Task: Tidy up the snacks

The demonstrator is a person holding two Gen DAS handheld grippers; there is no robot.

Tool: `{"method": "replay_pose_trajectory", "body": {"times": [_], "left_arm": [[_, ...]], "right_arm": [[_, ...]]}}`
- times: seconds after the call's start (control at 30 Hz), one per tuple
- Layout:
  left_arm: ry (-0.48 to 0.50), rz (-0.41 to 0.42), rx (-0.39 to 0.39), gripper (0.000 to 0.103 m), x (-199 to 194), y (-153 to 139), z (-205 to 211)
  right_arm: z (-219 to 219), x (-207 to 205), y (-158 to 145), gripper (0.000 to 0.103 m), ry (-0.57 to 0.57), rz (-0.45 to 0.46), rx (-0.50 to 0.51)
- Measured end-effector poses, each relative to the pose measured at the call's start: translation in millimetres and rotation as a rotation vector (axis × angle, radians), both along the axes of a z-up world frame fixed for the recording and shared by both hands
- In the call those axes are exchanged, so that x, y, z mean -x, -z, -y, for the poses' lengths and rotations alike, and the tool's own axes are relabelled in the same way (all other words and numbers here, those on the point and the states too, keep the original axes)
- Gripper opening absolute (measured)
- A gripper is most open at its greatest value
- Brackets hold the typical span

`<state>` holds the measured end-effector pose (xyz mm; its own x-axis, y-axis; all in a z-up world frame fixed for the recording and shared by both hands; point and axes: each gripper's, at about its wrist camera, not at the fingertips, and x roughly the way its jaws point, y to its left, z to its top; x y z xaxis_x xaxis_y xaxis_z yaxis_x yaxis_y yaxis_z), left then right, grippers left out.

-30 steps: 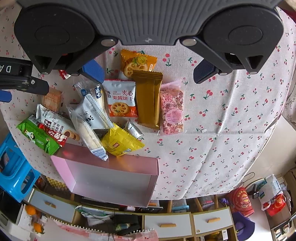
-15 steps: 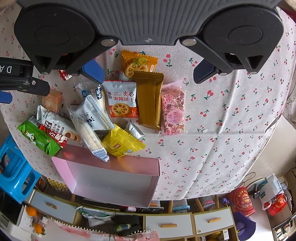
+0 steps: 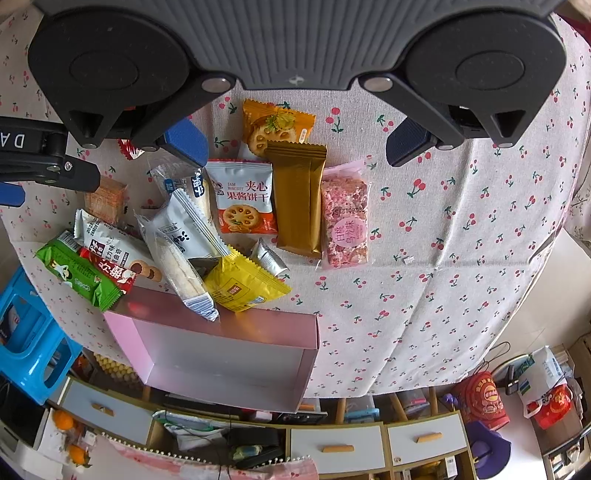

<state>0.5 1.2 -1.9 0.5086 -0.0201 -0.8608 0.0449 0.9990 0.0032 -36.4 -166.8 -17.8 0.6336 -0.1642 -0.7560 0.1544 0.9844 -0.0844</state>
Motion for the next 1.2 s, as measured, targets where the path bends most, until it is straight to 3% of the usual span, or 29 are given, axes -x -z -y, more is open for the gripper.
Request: {"method": "replay_pose_trajectory", "body": {"times": [1.2], "left_arm": [[0.005,0.007,-0.024,0.103,-4.0,-2.3,-0.1]], "right_arm": [[8.2,-12.5,-8.9,0.103,0.037,0.037,0.006]]}}
